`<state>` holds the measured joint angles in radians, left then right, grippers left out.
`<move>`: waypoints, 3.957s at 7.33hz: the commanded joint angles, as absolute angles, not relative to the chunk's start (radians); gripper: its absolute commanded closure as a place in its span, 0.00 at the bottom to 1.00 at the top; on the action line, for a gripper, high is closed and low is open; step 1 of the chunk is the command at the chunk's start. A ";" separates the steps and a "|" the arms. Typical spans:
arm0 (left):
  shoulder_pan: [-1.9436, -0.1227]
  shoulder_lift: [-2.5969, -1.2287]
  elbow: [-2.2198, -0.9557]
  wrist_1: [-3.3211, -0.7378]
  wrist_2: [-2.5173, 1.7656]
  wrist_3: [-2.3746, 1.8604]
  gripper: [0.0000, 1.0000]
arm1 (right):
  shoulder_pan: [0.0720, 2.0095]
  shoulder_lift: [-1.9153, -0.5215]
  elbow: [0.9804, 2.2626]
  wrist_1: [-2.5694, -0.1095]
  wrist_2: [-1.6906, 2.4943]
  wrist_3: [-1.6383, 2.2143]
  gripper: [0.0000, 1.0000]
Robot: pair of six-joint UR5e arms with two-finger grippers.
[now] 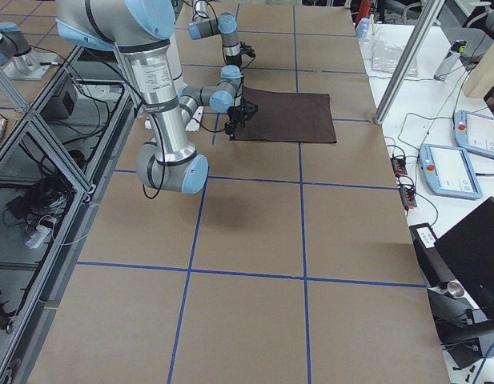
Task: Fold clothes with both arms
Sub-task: 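Lower both grippers onto the shirt's near corners and grasp them, then lift the near edge with both grippers and fold it toward the far edge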
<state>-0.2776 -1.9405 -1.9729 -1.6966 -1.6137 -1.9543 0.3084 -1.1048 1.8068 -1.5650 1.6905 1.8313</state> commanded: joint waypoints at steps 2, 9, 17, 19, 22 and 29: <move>-0.278 -1.940 -1.973 -1.697 -1.614 -1.954 1.00 | 0.302 -1.108 1.805 -1.565 1.690 1.832 0.00; -0.278 -1.939 -1.974 -1.695 -1.614 -1.954 1.00 | 0.296 -1.109 1.805 -1.565 1.692 1.822 0.90; -0.279 -1.939 -1.977 -1.695 -1.614 -1.954 1.00 | 0.330 -1.055 1.813 -1.565 1.694 1.828 1.00; -0.269 -1.927 -2.055 -1.628 -1.614 -1.956 1.00 | 0.331 -1.074 1.860 -1.565 1.704 1.827 1.00; -0.158 -1.931 -2.213 -1.453 -1.614 -1.966 1.00 | 0.269 -1.175 2.055 -1.565 1.784 1.822 1.00; -0.380 -2.014 -2.133 -1.460 -1.679 -1.806 1.00 | 0.524 -1.022 1.777 -1.398 1.899 1.705 1.00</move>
<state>-0.2931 -1.9807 -2.1779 -1.4555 -1.6421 -1.8634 0.4419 -1.0762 1.8871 -1.4413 1.8453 1.7335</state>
